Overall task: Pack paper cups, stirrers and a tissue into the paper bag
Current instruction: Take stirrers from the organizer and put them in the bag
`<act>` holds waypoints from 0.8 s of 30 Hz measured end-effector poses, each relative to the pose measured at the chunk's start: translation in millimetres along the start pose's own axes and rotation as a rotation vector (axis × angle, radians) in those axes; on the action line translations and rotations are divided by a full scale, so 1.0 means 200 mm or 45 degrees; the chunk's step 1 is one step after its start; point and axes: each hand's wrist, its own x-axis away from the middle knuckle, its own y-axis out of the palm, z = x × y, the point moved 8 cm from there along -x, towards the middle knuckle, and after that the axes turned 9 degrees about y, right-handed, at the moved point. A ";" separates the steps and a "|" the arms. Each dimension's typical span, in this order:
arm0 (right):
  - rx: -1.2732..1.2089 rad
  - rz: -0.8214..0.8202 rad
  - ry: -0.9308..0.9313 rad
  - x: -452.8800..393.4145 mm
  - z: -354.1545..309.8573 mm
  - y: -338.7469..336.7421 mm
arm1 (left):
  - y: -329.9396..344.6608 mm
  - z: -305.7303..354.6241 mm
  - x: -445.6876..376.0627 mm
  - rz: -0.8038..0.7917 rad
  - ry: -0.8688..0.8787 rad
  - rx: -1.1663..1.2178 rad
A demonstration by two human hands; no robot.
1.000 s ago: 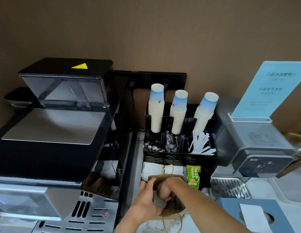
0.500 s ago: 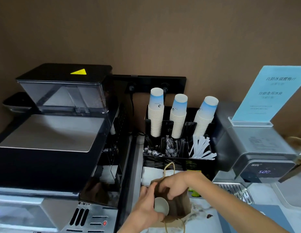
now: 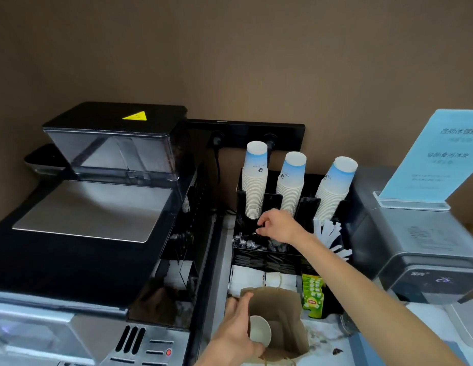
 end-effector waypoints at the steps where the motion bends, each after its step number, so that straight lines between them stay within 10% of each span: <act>1: 0.113 0.033 0.008 -0.04 0.01 0.02 | 0.00 0.00 0.00 0.000 -0.010 0.006; 24: 0.478 0.078 -0.201 -0.11 0.00 0.16 | 0.00 0.01 0.02 -0.027 -0.083 -0.024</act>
